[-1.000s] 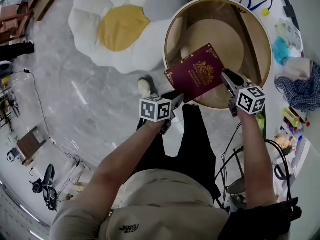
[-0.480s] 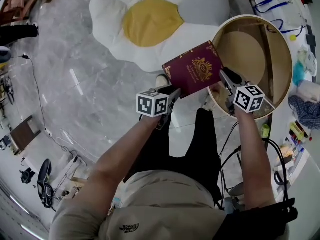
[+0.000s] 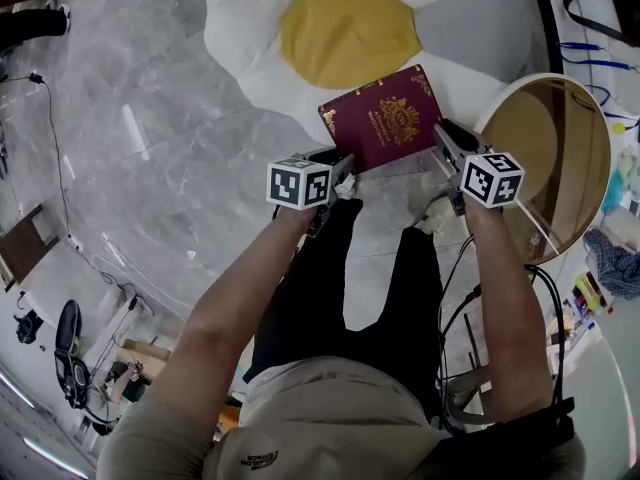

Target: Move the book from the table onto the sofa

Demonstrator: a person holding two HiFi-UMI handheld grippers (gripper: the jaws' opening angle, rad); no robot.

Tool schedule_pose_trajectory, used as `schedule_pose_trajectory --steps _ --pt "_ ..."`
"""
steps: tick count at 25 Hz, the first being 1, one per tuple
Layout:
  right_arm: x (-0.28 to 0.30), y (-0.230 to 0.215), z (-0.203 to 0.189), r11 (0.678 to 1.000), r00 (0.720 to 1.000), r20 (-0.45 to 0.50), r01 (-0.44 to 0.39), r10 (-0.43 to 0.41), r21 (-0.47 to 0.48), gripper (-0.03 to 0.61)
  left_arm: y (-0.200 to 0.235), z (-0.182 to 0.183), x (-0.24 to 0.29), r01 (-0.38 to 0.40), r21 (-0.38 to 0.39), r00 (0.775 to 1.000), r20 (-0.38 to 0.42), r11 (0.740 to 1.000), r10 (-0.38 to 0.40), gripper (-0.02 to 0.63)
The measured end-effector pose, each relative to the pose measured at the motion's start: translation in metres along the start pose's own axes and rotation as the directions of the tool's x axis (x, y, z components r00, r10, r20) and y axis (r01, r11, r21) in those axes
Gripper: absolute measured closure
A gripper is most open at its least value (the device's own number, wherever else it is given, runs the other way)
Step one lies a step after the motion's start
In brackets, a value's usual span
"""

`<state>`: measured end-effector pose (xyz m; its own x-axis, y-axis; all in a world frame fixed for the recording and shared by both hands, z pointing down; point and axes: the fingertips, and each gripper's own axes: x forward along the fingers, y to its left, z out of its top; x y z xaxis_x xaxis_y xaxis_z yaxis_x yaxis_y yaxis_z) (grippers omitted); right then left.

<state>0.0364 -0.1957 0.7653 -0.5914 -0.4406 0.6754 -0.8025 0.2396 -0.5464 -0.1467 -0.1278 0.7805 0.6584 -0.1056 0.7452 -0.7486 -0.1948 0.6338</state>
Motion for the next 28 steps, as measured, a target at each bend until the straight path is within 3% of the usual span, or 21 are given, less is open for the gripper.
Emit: schedule_pose_trajectory --steps 13,22,28 --pt "0.132 -0.036 -0.044 0.998 0.983 -0.177 0.058 -0.059 -0.011 0.479 0.132 -0.004 0.077 0.019 -0.074 0.999 -0.035 0.997 -0.021 0.499" --pt "0.158 -0.084 -0.065 0.982 0.957 -0.227 0.189 -0.181 0.012 0.478 0.159 -0.004 0.129 0.060 -0.131 0.998 -0.011 0.990 -0.062 0.498" --pt "0.152 -0.092 -0.071 0.964 0.947 -0.218 0.256 -0.236 0.067 0.462 0.162 -0.006 0.129 0.044 -0.133 0.999 -0.018 0.990 -0.047 0.497"
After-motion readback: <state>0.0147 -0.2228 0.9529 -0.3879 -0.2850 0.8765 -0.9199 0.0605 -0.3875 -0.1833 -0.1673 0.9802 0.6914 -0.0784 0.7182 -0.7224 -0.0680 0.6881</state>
